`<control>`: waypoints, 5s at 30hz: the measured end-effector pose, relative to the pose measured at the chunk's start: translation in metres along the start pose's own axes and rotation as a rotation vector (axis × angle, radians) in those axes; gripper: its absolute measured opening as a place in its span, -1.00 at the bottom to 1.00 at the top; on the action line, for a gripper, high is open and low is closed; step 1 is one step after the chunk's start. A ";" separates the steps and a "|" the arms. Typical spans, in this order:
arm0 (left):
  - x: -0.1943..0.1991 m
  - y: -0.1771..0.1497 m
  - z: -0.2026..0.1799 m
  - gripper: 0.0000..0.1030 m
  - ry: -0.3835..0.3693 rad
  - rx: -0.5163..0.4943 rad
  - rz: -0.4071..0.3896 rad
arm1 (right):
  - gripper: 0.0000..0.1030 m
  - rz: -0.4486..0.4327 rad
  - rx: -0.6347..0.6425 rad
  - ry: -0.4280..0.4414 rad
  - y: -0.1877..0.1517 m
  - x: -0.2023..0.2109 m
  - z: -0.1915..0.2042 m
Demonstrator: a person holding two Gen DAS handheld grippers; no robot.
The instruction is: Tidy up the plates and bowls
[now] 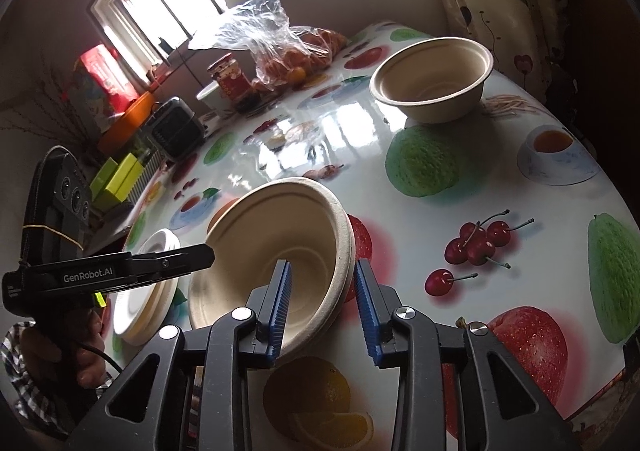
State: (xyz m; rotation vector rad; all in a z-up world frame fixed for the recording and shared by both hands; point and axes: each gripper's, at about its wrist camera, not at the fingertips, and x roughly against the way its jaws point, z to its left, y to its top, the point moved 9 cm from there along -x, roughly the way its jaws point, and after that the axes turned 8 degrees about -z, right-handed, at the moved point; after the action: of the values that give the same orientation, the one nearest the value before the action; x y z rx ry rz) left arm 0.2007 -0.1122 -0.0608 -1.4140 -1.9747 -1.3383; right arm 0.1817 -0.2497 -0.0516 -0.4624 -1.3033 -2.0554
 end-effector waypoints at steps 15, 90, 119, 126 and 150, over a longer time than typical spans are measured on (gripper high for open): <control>-0.012 0.038 0.016 -0.62 0.056 0.015 -0.025 | -0.39 0.044 0.047 0.013 0.033 -0.043 0.002; -0.151 0.138 -0.095 -0.51 0.099 -0.143 0.065 | -0.62 -0.071 0.036 -0.216 0.159 -0.050 -0.161; -0.155 0.134 -0.101 -0.86 0.077 -0.135 0.078 | -0.68 -0.058 0.018 -0.192 0.157 -0.060 -0.156; -0.148 0.136 -0.102 -0.86 0.073 -0.131 0.069 | -0.68 -0.062 0.019 -0.190 0.158 -0.059 -0.154; -0.074 0.135 -0.091 -0.86 0.042 -0.100 -0.024 | -0.68 -0.111 0.083 -0.150 0.160 -0.024 -0.092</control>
State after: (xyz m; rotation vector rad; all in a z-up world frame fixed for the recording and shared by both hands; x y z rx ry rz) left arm 0.3313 -0.2223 -0.0062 -1.3980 -1.9278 -1.4838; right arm 0.3136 -0.3711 -0.0007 -0.5264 -1.5273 -2.0805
